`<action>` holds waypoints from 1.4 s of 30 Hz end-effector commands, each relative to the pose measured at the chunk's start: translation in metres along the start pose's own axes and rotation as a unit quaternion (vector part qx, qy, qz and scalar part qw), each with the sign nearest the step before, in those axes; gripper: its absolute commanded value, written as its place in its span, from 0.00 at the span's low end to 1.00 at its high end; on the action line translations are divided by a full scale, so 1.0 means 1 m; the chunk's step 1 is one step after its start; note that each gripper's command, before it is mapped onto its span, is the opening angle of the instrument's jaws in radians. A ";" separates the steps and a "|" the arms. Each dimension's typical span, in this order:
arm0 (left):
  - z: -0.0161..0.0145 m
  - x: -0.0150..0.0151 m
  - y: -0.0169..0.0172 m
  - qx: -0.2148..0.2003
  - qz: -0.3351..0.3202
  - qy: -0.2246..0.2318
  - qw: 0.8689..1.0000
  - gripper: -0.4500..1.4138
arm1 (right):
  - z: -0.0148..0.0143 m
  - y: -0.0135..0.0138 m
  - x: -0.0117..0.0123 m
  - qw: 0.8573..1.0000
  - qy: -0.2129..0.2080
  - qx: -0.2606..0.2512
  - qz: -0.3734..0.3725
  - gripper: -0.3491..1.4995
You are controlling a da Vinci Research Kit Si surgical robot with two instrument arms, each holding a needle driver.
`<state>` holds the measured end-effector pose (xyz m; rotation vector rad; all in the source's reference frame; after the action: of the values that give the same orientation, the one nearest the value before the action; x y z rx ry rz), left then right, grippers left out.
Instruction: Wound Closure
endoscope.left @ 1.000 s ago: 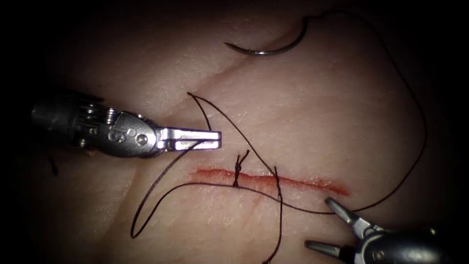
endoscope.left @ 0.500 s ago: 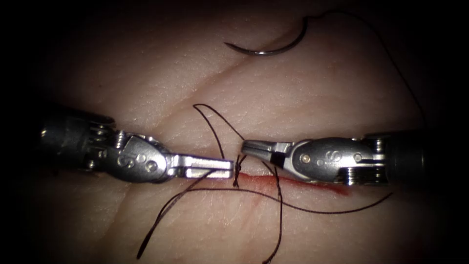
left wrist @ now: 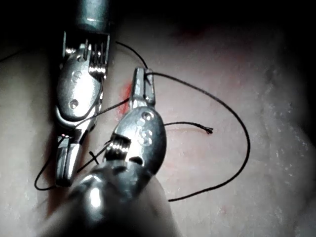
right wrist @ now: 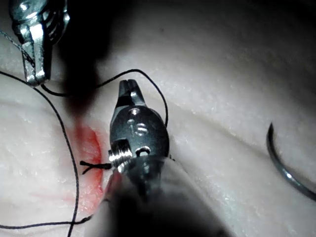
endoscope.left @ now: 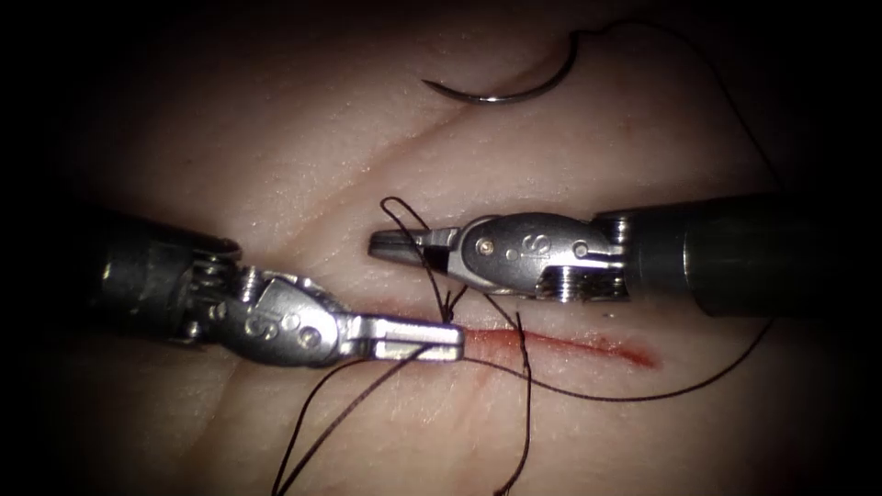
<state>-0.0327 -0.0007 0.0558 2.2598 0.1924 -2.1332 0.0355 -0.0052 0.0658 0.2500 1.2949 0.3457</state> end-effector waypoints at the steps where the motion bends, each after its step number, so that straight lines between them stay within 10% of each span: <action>1: 0.0005 -0.0006 0.0002 -0.001 0.003 0.001 1.000 0.00 | 0.0010 0.0003 -0.0005 1.000 0.005 0.001 0.004 0.00; 9: 0.0001 -0.0015 0.0002 0.000 -0.014 0.031 0.999 0.00 | 0.0022 0.0020 -0.0009 0.987 0.135 0.048 0.068 0.00; 20: -0.0032 -0.0068 -0.0010 0.059 -0.071 0.011 0.996 0.00 | -0.0022 0.0014 0.0040 0.976 0.194 0.070 0.073 0.00; 31: -0.0026 -0.0107 -0.0044 0.076 -0.088 0.006 0.993 0.00 | -0.0069 0.0003 0.0037 0.966 0.208 0.144 0.054 0.00; 42: -0.0016 -0.0143 -0.0083 0.082 -0.105 0.010 0.991 0.00 | -0.0091 -0.0026 0.0034 0.949 0.132 0.287 -0.007 0.00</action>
<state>-0.0324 0.0071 0.0705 2.4488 0.2877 -2.3091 0.0272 -0.0064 0.0590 0.7210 1.6199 -0.0654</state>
